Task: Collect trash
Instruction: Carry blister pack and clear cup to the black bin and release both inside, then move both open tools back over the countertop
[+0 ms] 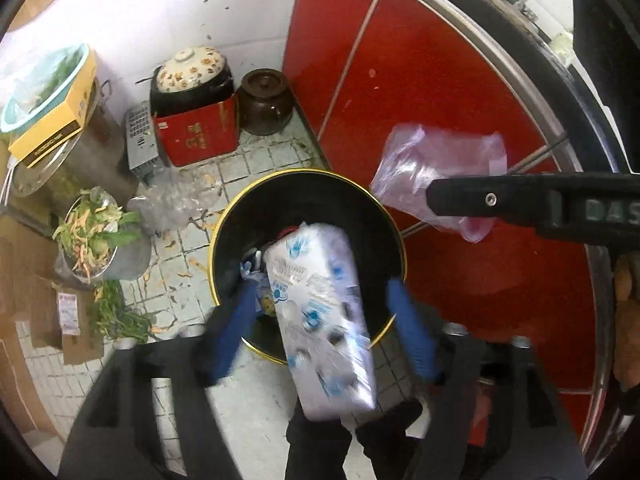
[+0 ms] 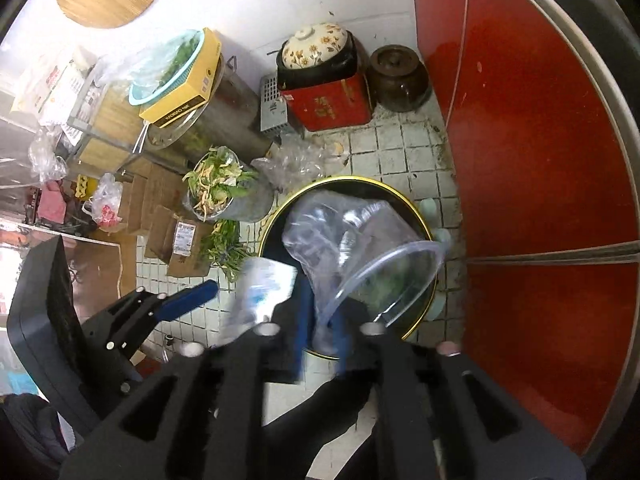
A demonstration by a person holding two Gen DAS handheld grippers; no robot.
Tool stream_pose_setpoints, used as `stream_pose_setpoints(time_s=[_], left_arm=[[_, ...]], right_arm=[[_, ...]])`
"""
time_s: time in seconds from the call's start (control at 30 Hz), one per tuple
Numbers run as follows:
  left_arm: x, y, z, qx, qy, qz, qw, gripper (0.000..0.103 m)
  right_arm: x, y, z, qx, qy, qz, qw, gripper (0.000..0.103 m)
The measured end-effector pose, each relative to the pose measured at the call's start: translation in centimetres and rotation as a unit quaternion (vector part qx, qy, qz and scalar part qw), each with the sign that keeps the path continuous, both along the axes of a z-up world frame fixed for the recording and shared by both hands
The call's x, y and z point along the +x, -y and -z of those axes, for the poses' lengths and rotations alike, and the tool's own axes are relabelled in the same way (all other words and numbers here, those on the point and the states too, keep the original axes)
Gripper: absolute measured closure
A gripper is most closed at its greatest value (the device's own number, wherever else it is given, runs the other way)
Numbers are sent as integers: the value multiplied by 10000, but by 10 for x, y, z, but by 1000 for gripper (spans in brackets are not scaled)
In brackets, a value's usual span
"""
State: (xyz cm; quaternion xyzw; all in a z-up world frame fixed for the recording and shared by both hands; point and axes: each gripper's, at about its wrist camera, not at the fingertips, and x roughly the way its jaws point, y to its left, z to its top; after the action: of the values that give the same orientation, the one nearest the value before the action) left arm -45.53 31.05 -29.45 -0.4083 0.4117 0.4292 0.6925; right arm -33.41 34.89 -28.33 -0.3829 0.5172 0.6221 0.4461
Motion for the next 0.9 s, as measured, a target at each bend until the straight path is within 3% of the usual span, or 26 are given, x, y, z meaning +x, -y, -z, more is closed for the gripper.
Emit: stream_pose_setpoints(time_s=[0.03, 0.07, 0.33, 0.6, 0.77, 0.9], left_arm=[[-1, 1, 0, 30, 3, -25, 10000, 17], [-1, 1, -1, 42, 9, -41, 10000, 17], [-6, 8, -8, 44, -36, -124, 9999, 13], [-8, 18, -32, 126, -69, -95, 9999, 10], [7, 33, -64, 227, -217, 249, 9992, 7], [43, 52, -101, 513, -420, 921, 9935, 7]], right_arm=[[1, 0, -1, 25, -17, 26, 10000, 22], [3, 1, -5, 156, -19, 87, 9998, 20], [1, 3, -11, 134, -134, 32, 9998, 19], [14, 20, -29, 157, -163, 104, 9997, 10], [51, 56, -78, 405, -365, 430, 9976, 7], [94, 99, -125, 677, -415, 864, 9931, 7]])
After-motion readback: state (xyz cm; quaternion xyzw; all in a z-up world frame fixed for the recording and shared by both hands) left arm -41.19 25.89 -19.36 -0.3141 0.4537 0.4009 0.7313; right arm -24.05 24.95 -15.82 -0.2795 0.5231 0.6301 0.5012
